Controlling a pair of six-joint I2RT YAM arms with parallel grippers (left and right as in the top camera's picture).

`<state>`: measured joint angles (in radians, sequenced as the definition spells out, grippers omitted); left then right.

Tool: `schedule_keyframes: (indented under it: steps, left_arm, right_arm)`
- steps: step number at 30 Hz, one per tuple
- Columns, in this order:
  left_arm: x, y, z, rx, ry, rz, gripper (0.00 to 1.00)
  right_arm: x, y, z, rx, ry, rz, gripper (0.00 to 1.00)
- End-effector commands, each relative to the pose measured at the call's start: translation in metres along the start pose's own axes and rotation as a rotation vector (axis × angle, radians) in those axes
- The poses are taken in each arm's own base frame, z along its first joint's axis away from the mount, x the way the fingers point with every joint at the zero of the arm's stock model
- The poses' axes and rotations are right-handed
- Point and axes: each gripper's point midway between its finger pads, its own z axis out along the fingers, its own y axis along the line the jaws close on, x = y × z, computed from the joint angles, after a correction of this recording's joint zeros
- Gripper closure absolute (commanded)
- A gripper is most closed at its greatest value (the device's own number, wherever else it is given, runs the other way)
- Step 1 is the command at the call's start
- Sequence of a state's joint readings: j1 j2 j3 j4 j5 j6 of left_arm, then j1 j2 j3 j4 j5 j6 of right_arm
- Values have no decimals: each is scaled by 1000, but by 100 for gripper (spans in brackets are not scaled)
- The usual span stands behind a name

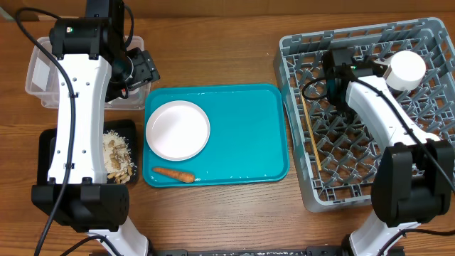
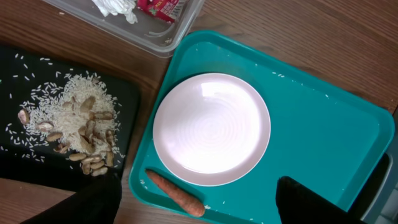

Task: Sort waste into correct bins and load items into the dishwasher
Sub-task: 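Grasp the edge of the white plate on the teal tray with the right gripper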

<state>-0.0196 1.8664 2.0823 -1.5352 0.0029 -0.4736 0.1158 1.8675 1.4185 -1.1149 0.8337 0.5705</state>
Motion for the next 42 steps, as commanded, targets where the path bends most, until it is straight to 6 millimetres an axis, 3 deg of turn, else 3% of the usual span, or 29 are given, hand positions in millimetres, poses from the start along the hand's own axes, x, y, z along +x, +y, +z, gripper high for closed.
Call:
schedule_keyframes:
  steps: [1,5,6,7,9,11,14,19,26,29,35,38,42]
  left_arm:
    - [1,-2,1,-3,4,-14,18]
    - [4,0,1,-13,15,-14,14]
    - [5,1,1,-16,18,-13,14]
    - [7,3,1,-26,24,-13,13]
    - [8,4,1,-32,31,-14,13]
    - [10,7,1,-44,38,-14,13]
    - [15,18,0,-100,50,-17,13]
    - [19,45,-5,-207,62,-83,8]
    - [14,66,-15,-164,55,-171,4]
    - [12,71,-16,-158,55,-189,3]
    - [12,70,-16,-157,56,-181,3]
    - [12,70,-16,-157,56,-182,3]
    - [12,70,-16,-156,57,-178,3]
  right_arm:
    - [-26,-4,-37,-156,-36,79,27]
    - [-56,16,-95,-489,-100,-44,20]
    - [-61,27,-118,-628,-126,-117,20]
    - [-62,46,-165,-894,-164,-226,20]
    - [-56,60,-208,-1134,-168,-285,20]
    - [-47,70,-236,-1293,-150,-318,22]
    - [-30,87,-254,-1365,-118,-374,22]
    - [17,136,-274,-1395,-46,-532,22]
    - [96,214,-291,-1396,45,-731,22]
    - [131,254,-276,-1281,81,-744,23]
    - [190,294,-249,-1174,143,-845,28]
    - [207,303,-232,-1127,181,-865,35]
    - [203,303,-208,-1008,179,-815,48]
